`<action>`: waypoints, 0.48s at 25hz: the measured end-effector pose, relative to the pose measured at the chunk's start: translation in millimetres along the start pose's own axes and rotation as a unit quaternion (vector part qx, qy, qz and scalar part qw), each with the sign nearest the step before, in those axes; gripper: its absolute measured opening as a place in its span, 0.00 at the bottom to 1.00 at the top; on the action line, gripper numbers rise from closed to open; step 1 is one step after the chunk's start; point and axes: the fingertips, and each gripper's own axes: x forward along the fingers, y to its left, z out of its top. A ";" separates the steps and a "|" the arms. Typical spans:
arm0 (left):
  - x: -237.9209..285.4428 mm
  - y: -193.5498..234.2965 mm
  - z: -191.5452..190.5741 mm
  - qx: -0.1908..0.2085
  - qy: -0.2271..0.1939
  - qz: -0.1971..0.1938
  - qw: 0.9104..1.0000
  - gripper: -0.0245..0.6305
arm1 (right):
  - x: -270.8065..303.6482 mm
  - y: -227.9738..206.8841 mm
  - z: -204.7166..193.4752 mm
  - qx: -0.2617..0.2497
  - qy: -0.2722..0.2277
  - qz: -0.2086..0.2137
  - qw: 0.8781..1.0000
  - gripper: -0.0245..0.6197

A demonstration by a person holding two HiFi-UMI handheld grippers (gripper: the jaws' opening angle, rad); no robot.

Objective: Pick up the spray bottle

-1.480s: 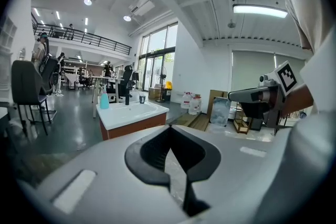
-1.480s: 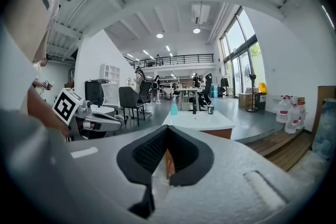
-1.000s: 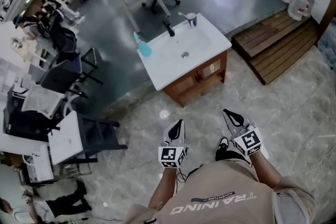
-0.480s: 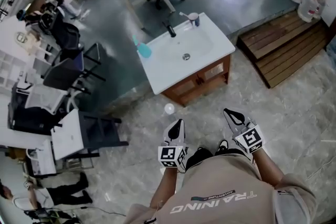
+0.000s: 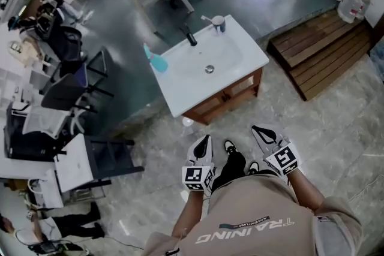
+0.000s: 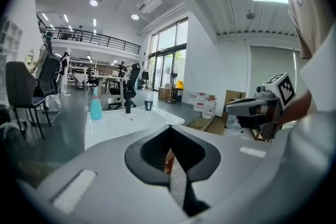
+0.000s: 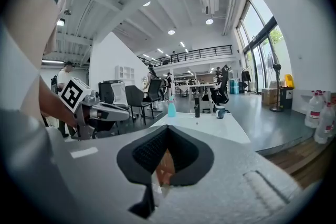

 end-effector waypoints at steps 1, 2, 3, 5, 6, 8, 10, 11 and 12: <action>8.0 5.0 3.8 0.001 -0.003 -0.004 1.000 0.07 | 5.6 -2.8 2.4 -0.003 -0.001 -0.001 1.000 0.04; 16.2 10.7 9.2 0.004 -0.008 -0.008 1.000 0.07 | 11.7 -5.7 6.4 -0.005 -0.002 -0.002 1.000 0.04; 24.9 16.6 15.5 0.007 -0.013 -0.013 1.000 0.07 | 18.2 -9.3 11.8 -0.009 -0.003 -0.003 1.000 0.04; 43.6 27.8 26.8 0.006 -0.020 -0.021 1.000 0.07 | 31.5 -19.4 24.7 -0.017 -0.003 -0.008 1.000 0.04; 52.1 32.7 30.9 0.003 -0.022 -0.024 0.999 0.07 | 37.5 -24.7 31.8 -0.021 -0.003 -0.012 1.000 0.04; 66.1 41.5 38.5 -0.002 -0.027 -0.032 0.999 0.07 | 48.1 -34.0 47.6 -0.025 -0.009 -0.022 0.999 0.04; 77.5 49.5 46.9 -0.002 -0.035 -0.044 0.998 0.07 | 58.1 -41.4 60.6 -0.026 -0.015 -0.032 0.999 0.04; 82.9 53.6 50.6 -0.002 -0.039 -0.050 0.998 0.07 | 62.8 -44.7 63.3 -0.024 -0.014 -0.038 0.999 0.04; 88.2 57.6 53.8 -0.002 -0.041 -0.055 0.998 0.07 | 67.3 -47.8 63.4 -0.019 -0.010 -0.044 0.999 0.04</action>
